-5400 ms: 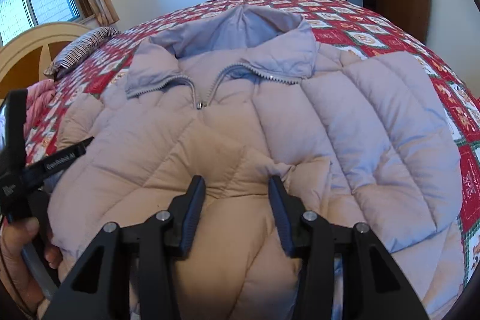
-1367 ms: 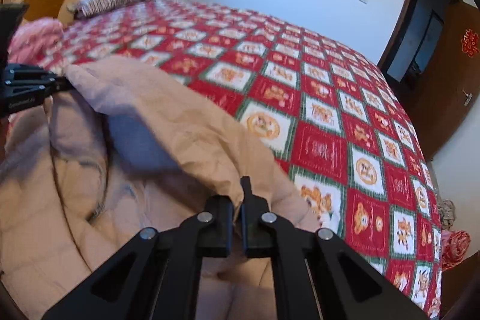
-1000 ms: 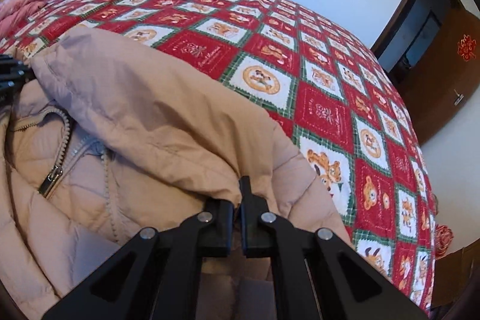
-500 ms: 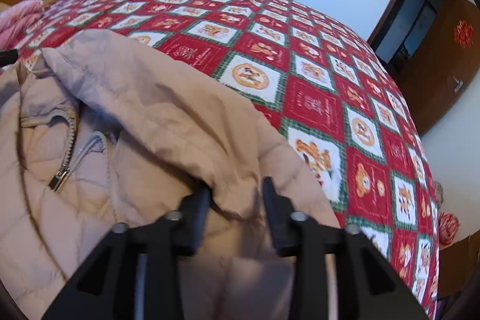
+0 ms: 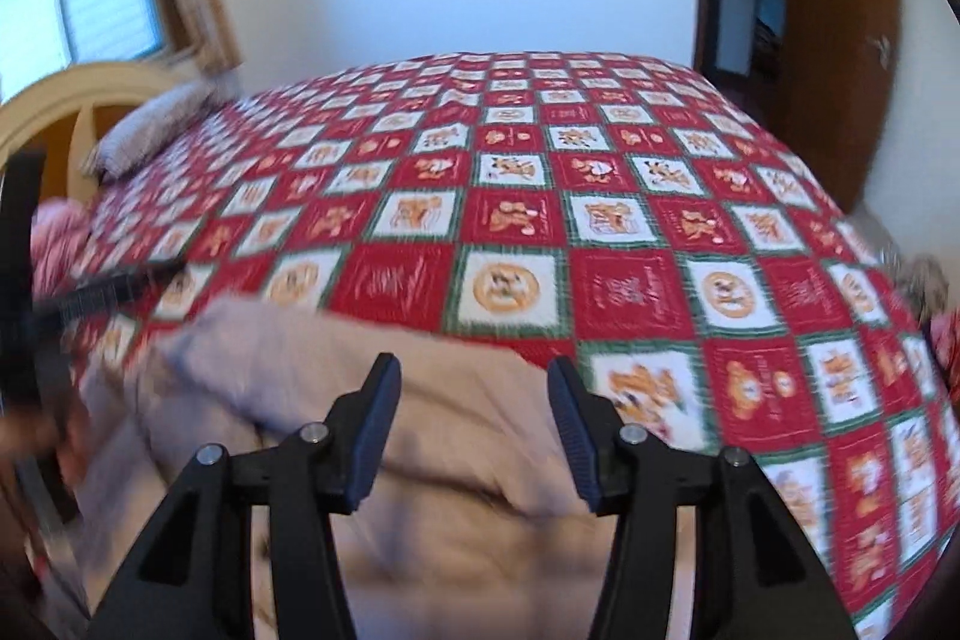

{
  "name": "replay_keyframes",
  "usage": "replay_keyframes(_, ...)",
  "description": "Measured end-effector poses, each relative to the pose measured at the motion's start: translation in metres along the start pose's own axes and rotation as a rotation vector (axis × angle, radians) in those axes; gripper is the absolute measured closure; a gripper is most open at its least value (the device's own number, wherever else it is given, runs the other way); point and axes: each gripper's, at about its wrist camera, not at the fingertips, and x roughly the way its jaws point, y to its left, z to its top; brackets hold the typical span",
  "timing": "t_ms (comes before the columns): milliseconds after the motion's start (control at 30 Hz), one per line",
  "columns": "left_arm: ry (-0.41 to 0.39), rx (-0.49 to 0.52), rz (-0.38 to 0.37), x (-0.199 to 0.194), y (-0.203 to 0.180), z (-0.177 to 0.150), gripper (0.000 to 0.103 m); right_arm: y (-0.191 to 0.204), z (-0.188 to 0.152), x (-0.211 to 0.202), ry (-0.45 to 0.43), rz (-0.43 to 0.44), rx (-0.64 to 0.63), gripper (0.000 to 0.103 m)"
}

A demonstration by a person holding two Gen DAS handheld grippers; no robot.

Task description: Fold large clothes

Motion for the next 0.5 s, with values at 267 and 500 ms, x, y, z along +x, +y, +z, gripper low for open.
replay_keyframes(267, 0.078, -0.014, -0.023, 0.034, 0.008, -0.047, 0.011, 0.022, -0.024, 0.053, 0.081, -0.024, -0.055, 0.049)
replay_keyframes(500, 0.072, -0.028, -0.024, 0.043, 0.006, -0.053, 0.004, 0.011, -0.039, 0.069, 0.115, -0.034, -0.050, 0.049)
